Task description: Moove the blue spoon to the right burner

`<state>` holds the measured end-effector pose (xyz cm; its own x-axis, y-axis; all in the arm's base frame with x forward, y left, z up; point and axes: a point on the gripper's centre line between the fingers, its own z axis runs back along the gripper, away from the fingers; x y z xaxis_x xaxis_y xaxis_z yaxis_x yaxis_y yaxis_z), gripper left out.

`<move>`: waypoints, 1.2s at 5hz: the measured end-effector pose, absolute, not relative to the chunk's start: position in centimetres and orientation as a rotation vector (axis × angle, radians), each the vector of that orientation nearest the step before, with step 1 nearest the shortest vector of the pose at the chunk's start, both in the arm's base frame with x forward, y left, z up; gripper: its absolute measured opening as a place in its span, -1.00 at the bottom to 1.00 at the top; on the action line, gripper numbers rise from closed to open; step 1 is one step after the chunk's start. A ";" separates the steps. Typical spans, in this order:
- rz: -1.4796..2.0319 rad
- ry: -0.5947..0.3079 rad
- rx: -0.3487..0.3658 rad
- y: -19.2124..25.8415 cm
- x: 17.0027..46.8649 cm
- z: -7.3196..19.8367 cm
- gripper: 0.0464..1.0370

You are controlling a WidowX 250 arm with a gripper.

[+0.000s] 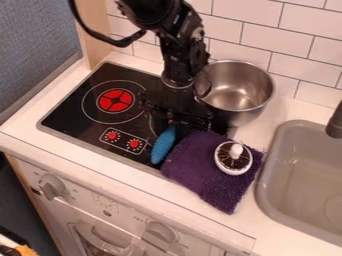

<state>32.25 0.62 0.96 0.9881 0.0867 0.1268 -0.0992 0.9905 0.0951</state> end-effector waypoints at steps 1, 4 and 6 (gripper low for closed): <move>0.075 -0.119 0.100 0.3 32.7 0.7 -0.13; 0.037 -0.088 0.122 0.6 32.1 1.1 0.90; 0.044 -0.114 0.133 1.1 31.2 3.3 0.91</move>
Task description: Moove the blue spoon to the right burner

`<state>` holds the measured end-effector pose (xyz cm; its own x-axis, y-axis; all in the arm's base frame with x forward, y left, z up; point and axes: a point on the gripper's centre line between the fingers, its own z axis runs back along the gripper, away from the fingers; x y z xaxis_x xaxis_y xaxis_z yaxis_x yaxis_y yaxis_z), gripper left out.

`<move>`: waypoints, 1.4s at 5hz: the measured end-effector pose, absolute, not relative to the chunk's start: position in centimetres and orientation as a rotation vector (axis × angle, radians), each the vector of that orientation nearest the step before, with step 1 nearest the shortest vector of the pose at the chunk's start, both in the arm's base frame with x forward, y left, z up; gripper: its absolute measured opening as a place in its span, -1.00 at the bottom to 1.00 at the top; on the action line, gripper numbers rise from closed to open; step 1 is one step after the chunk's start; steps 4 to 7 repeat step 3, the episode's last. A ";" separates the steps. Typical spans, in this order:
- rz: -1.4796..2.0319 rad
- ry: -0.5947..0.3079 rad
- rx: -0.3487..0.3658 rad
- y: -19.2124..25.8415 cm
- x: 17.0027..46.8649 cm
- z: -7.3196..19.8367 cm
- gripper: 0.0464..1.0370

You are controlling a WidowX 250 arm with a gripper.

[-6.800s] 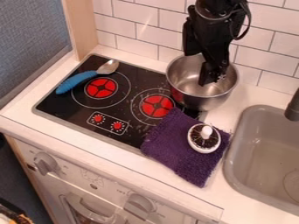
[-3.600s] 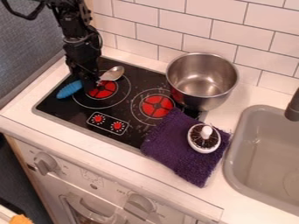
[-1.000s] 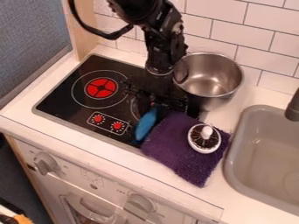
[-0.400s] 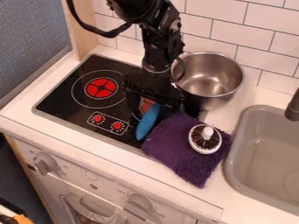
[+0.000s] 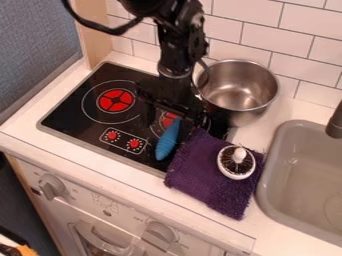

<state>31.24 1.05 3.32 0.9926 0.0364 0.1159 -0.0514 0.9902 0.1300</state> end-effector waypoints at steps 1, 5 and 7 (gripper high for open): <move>0.048 -0.163 0.117 0.9 31.4 5.2 0.92; 0.010 -0.198 0.111 0.8 30.4 8.5 0.92; 0.010 -0.198 0.111 0.8 30.4 8.5 0.92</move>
